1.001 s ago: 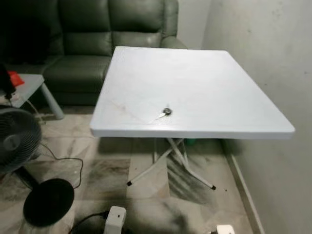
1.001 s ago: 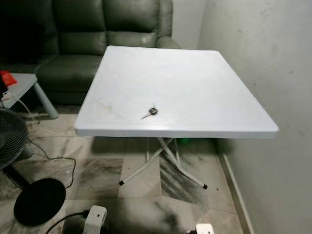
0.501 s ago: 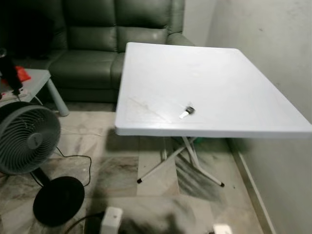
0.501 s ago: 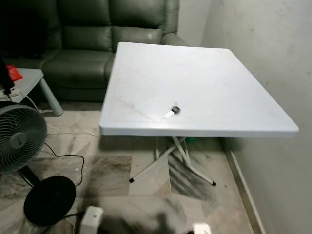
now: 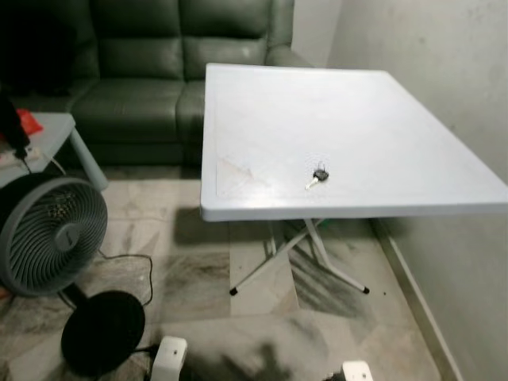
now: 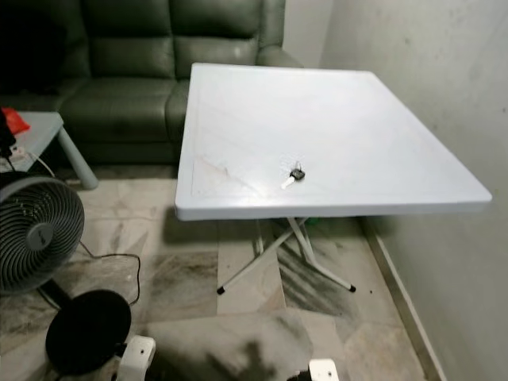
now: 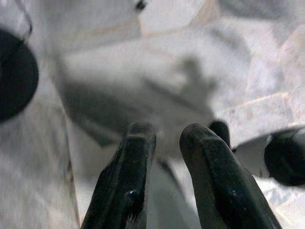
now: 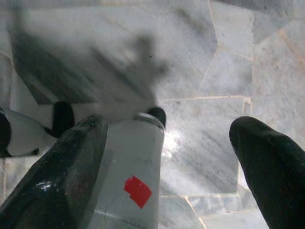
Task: Hang keys on a hook
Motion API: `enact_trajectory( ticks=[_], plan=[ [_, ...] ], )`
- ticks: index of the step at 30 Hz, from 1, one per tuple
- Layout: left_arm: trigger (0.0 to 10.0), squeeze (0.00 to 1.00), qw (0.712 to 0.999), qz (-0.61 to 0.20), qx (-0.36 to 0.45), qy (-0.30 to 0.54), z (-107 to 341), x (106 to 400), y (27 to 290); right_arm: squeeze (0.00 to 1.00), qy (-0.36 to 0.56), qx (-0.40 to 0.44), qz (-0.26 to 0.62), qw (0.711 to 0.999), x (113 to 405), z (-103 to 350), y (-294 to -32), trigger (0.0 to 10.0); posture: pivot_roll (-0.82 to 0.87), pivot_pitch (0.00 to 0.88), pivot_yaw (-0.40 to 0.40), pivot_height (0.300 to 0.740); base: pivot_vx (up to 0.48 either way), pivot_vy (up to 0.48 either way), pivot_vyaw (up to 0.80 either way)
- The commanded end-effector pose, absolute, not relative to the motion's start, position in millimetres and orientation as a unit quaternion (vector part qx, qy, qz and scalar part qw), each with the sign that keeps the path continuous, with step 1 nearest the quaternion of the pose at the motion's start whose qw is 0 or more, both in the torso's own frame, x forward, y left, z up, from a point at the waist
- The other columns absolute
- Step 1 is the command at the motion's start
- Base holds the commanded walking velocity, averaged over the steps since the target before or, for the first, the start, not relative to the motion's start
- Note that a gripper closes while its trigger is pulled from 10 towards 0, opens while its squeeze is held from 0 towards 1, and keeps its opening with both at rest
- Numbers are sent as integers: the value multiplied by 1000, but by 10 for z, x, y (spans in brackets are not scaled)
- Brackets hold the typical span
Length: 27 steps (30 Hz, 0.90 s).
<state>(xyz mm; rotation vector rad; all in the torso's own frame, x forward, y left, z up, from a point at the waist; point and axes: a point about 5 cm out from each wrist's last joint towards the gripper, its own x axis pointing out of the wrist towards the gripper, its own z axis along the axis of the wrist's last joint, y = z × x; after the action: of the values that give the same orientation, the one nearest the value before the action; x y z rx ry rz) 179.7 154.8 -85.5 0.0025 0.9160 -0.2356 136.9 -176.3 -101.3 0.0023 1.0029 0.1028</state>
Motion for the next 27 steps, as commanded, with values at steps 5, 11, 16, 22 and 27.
enact_trajectory(
  ticks=[5, 11, 16, 22, 27],
  plan=[
    [10000, 0, 931, -103, -22, 350, -592, 2220, 1577, 0, 385, 8, 54, 921, 1823, -781, -1823, 10000, -69, 0, -27, 740, 0, 0, 0],
    [10000, 0, 951, -99, -17, 293, -398, 2465, 1657, 1000, 323, -5, 63, 944, 2047, -621, -1859, 10000, -75, 0, -21, 740, 0, 0, 0],
    [10000, 0, 971, -89, -40, 217, -140, 2718, 1715, 1000, 244, 22, 68, 967, 2214, -436, -1892, 10000, -78, 0, -21, 740, 0, 0, 0],
    [10000, 0, 985, -106, -62, 121, 204, 2942, 1677, 1000, 146, 9, 58, 988, 2441, -142, -1857, 10000, -81, 0, -18, 740, 0, 0, 0],
    [10000, 0, 989, -112, -53, 84, 357, 3010, 1657, 1000, 115, 8, 56, 992, 2564, 7, -1812, 10000, -84, 0, -18, 740, 0, 0, 0]
  ],
)
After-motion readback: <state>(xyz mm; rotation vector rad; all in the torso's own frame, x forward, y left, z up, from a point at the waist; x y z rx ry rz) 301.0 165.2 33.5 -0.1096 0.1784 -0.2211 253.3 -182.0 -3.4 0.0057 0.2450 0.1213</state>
